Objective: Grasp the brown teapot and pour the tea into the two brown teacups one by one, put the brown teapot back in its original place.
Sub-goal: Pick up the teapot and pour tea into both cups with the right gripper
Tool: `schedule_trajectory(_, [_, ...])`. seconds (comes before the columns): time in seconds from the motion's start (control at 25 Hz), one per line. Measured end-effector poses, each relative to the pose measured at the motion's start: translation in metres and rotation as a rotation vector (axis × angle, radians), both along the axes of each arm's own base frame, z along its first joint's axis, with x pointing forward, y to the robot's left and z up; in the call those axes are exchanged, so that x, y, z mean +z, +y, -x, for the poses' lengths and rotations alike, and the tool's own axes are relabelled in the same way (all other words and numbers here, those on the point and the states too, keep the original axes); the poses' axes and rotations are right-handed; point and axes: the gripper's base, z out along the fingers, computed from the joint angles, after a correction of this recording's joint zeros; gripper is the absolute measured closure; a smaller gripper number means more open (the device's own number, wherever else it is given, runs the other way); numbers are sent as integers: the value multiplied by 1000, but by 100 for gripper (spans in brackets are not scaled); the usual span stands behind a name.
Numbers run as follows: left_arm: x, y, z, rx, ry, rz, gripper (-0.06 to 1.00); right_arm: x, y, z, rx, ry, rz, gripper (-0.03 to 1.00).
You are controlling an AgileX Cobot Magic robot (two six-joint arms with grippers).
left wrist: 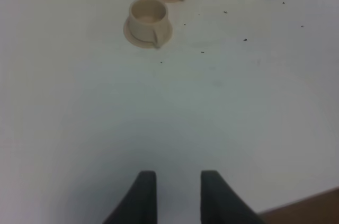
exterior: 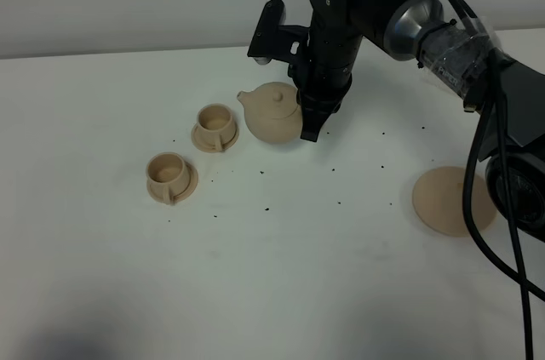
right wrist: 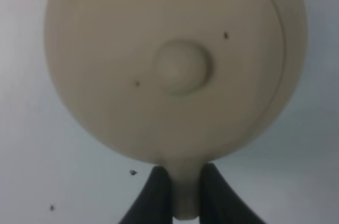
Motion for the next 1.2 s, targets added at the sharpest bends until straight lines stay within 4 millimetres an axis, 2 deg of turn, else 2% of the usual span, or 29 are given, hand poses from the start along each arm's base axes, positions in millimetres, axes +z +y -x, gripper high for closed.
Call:
schedule_trajectory(0.28, [0,0,0,0,0,0,72,0,5,-2,5,-39,-25,86])
schedule_trajectory(0.6, [0,0,0,0,0,0,72,-22,4,-9,13,-68,35,86])
schedule_trajectory(0.88, [0,0,0,0,0,0,72,-20,11,-12,52,-186,80,86])
schedule_trajectory(1.2, [0,0,0,0,0,0,72,-14,32,-4,149,-353,150,86])
